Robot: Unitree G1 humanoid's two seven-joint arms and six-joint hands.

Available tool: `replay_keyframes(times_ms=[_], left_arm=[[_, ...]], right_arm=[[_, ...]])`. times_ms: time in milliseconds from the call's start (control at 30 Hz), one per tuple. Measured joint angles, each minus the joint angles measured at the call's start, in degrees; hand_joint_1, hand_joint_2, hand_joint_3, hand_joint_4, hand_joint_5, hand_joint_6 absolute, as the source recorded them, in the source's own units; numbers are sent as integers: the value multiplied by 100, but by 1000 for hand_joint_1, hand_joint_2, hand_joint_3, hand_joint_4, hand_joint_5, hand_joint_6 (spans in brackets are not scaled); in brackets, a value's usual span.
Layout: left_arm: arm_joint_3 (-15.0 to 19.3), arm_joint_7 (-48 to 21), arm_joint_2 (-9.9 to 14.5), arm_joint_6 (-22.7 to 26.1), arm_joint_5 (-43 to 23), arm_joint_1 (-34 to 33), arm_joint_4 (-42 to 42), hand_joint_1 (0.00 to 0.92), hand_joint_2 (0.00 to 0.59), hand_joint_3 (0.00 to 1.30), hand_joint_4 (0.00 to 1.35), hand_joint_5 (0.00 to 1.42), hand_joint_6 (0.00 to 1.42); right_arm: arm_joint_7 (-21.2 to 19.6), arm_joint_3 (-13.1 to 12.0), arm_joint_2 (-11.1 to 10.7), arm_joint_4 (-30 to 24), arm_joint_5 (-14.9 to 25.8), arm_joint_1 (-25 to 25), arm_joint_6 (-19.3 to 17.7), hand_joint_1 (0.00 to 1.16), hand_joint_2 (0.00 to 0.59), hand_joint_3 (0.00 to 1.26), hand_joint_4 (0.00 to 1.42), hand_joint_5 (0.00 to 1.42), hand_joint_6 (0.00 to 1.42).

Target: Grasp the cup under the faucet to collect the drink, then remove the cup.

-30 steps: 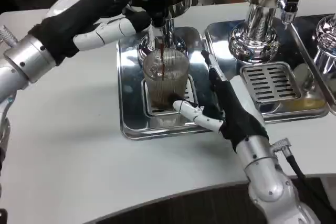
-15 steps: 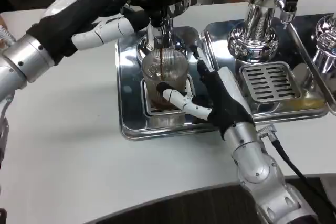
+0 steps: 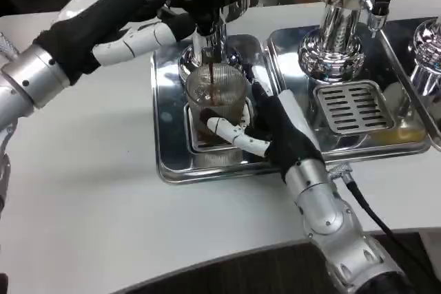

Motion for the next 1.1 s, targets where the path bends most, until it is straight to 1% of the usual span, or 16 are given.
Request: replay_keyframes(times_ms=[267, 333, 600, 733, 800, 933, 1100], left_arm=[[6, -54, 8, 56, -55, 0, -29, 52, 116, 298, 292, 327, 475], [11, -86, 10, 95, -84, 1, -48, 53, 116, 298, 293, 327, 475], [51, -144, 19, 173, -154, 65, -146, 37, 115, 287, 300, 341, 488], [155, -140, 18, 201, -169, 145, -213, 33, 109, 291, 307, 362, 502], [276, -116, 18, 220, -203, 193, -230, 22, 108, 296, 317, 368, 503], [447, -42, 29, 258, -295, 229, -268, 1, 99, 313, 329, 388, 524], [596, 68, 54, 305, -342, 288, -350, 0, 87, 317, 332, 397, 525]], right_arm=[[0, -41, 32, 259, 39, -152, -156, 526, 179, 0, 0, 0, 81], [0, -42, 37, 367, 40, -209, -162, 526, 179, 0, 0, 0, 81], [1, -42, 54, 494, 74, -309, -203, 528, 180, 0, 0, 0, 93], [0, -41, 64, 580, 77, -323, -287, 531, 182, 0, 0, 0, 95], [0, -41, 66, 598, 78, -324, -313, 533, 183, 0, 0, 0, 96], [-22, -42, 70, 613, 77, -326, -332, 543, 179, 0, 0, 0, 108], [-54, -45, 96, 644, 90, -331, -353, 548, 177, 0, 0, 0, 117]])
